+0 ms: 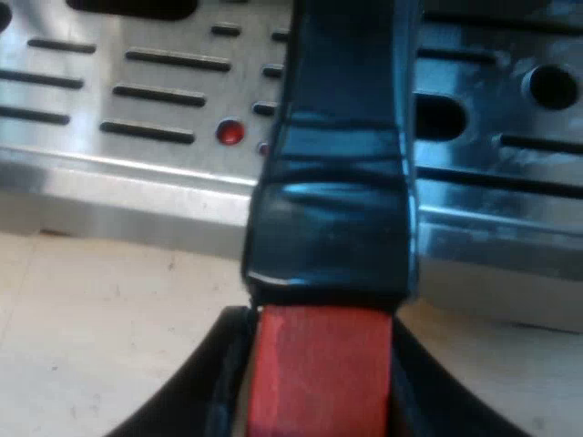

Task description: Grind coffee beans and then tamp

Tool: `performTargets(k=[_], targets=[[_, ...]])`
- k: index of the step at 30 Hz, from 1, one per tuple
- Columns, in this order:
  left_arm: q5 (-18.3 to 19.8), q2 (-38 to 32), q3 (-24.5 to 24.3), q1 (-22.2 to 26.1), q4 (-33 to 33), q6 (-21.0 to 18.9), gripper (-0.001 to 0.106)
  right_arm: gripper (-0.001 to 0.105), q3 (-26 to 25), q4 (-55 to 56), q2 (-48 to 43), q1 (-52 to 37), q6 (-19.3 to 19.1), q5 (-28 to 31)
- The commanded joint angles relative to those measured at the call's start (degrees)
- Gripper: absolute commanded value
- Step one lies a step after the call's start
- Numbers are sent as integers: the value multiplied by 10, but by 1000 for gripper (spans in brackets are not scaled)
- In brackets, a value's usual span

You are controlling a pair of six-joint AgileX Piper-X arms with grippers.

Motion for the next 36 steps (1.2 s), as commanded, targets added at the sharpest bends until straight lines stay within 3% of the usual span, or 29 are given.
performTargets(k=[1,5,17,19,26,28,33,36], targets=[[-11,-3,-5,-3,-16,0,86,0,-4,-15,-19,23,-26,17],[-22,-3,-5,-3,-29,0,86,0,-4,6,-30,38,-21,21],[-55,-3,-5,-3,-61,-2,86,0,0,86,-59,103,39,119],[-57,-3,-5,-3,-63,-2,86,0,0,110,-66,119,64,135],[-57,-3,-5,-3,-63,-5,86,0,0,154,-96,164,73,172],[-55,-3,-5,-3,-63,-6,86,0,0,190,-114,178,93,172],[-54,-3,-14,-3,-63,-45,86,0,0,249,-155,205,89,172],[-53,-6,-31,-3,-60,-46,86,0,0,260,-181,224,50,172]])
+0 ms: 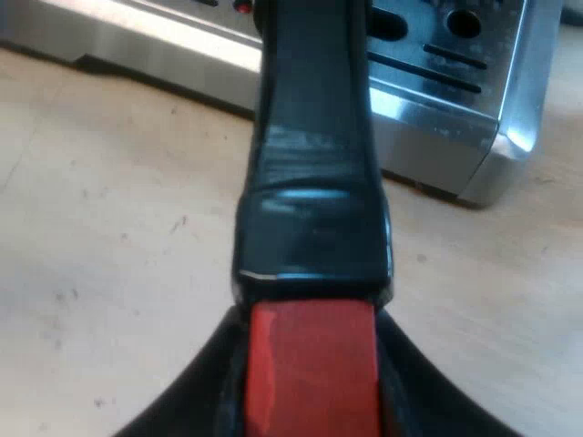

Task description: Grind coffee beans and then tamp

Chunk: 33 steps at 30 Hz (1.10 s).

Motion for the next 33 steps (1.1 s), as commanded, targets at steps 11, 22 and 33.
performTargets(k=[11,22,33], targets=[[4,-48,-60,-3,98,-7,86,0,44,-48,-136,26,-169,-72],[6,-55,-60,-3,175,1,86,0,129,-101,-164,24,-262,-125],[28,37,-60,-3,174,37,86,0,239,-217,-164,-22,-261,-172]])
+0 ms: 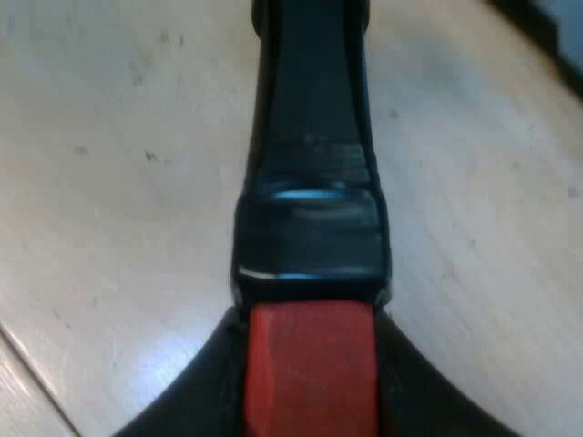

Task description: Grind coffee beans and then tamp

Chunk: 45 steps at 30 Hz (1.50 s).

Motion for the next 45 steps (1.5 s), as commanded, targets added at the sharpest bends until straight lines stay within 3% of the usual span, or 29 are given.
performTargets(k=[1,6,10,19,25,33,45], targets=[[5,26,-4,-3,-8,12,86,0,11,-48,-5,-15,-3,0],[5,72,-4,-4,-11,12,86,0,53,-109,-5,-46,-25,-33],[-8,101,-4,-34,-16,12,86,0,80,-140,-5,-62,-25,-47],[-38,191,-4,-113,-57,12,86,0,96,-155,8,-71,-25,-54],[-29,248,-4,-116,-76,12,86,0,96,-170,67,-71,-23,-54],[-29,258,-4,-116,-76,12,86,0,96,-250,112,-71,-20,-52],[-16,258,-4,-116,-76,12,86,0,92,-249,161,-71,-9,-56]])
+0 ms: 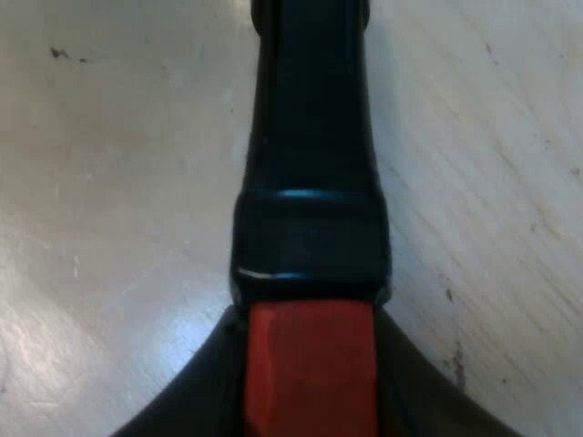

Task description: Grind coffee beans and then tamp

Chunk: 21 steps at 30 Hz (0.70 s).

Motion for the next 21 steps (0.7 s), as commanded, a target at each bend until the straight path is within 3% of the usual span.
performTargets(k=[1,3,5,10,12,17,21], targets=[[8,-2,-4,-1,-4,0,86,0,-13,9,-1,-1,29,6],[8,-2,-4,-1,-4,0,86,2,-16,20,-1,-1,46,6],[8,-2,-4,-1,-4,0,86,11,-16,24,-1,-1,57,-5],[8,-2,-4,-1,-4,0,86,52,-26,54,-1,-1,83,-18],[8,-2,-4,-1,-4,0,86,59,-30,79,-1,-1,83,-18],[20,-2,-4,-1,-4,0,86,59,-41,129,-1,-1,92,-12],[28,-2,-4,-1,2,-5,86,59,-80,219,-1,-1,92,13]])
